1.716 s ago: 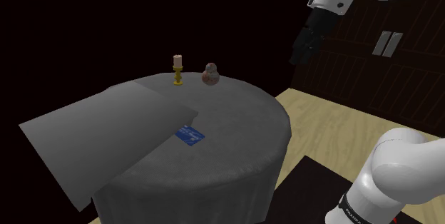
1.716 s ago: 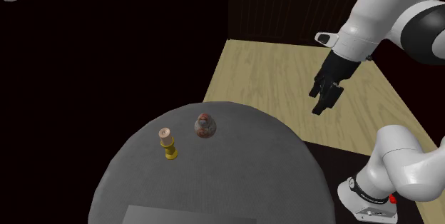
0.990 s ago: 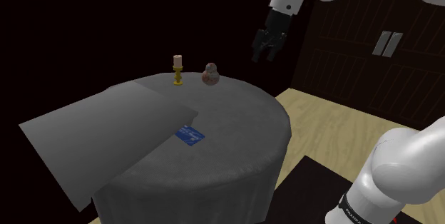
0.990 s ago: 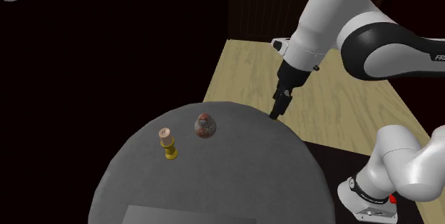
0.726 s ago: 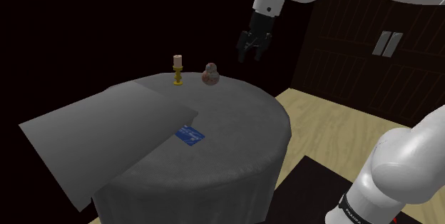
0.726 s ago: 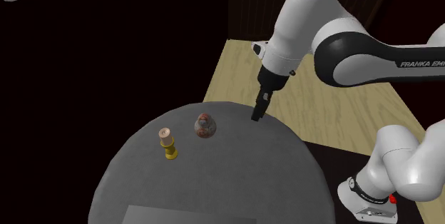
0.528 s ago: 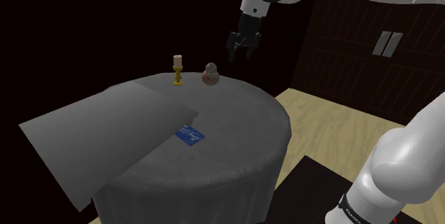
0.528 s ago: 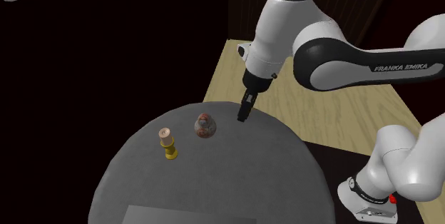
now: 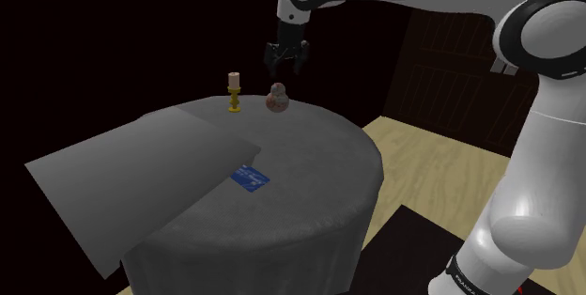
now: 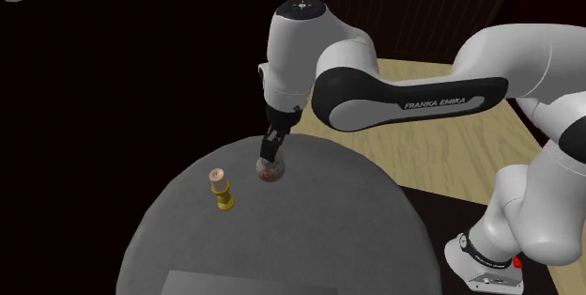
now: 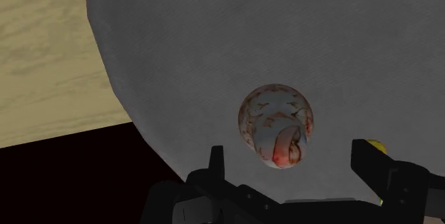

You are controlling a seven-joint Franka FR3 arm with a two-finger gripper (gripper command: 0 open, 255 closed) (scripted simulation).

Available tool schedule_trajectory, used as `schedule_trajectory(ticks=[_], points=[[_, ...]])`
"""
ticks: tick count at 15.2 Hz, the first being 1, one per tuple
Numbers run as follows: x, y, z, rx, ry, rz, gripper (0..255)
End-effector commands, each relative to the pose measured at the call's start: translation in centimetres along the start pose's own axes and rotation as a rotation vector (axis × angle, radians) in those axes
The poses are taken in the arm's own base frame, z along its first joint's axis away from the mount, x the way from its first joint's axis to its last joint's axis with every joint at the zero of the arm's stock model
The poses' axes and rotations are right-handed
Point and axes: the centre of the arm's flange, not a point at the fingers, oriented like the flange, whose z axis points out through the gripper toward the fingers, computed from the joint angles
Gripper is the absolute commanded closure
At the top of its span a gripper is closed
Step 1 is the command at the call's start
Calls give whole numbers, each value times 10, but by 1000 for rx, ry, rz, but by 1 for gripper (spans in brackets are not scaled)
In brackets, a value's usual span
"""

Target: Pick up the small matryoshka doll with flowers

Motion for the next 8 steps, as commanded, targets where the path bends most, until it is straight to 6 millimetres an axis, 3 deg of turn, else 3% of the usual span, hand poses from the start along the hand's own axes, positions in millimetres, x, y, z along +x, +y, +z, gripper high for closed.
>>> schedule_trajectory(ticks=[1,8], points=[[19,-7,10,-19,0,5,0],[12,-10,46,-19,0,5,0]])
